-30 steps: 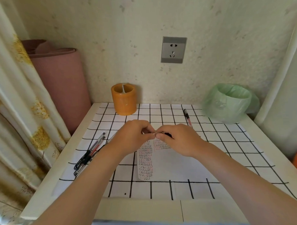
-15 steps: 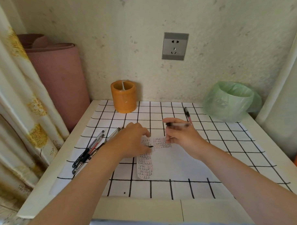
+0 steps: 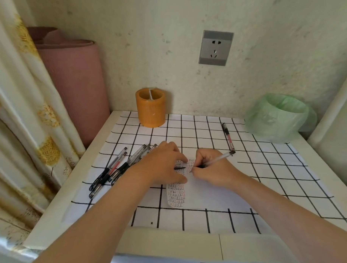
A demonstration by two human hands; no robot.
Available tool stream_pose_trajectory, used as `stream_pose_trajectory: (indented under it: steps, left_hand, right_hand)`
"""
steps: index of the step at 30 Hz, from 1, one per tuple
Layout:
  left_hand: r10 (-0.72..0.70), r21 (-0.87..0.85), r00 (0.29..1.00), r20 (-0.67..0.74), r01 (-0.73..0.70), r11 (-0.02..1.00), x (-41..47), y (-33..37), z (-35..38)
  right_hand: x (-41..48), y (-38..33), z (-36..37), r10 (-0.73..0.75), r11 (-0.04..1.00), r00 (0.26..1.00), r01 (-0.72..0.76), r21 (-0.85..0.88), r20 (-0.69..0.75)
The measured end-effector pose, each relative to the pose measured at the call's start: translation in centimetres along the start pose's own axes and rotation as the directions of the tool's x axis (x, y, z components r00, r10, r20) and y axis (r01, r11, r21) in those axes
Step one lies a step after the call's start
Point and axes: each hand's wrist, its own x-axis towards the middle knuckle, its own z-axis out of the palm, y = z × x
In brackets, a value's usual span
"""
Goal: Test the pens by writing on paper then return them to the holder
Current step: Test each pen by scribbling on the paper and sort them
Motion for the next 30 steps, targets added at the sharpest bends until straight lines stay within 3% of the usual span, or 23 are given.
stream_pose_trajectory:
  steps: [7,25,30]
  left_hand:
    - [-0.014,-0.085,0.999,0.049,0.018,0.996,-0.01,0.42,0.21]
    - [-0.009,-0.066,0.999,0.034,0.011,0.998,0.05,0.09,0.59]
    - [-0.01,-0.074,0.999,0.041,0.013,0.997,0.05,0.02,0.72]
  right_hand:
    - [-0.05,0.4,0.1,-0.101,0.994,0.995,0.102,-0.045,0.006]
    - [-0.2,0.25,0.15,-0.099,0.989,0.995,0.102,-0.112,0.028]
    - [-0.32,0.18,0.13,-0.1,0.993,0.995,0.101,-0.063,0.025]
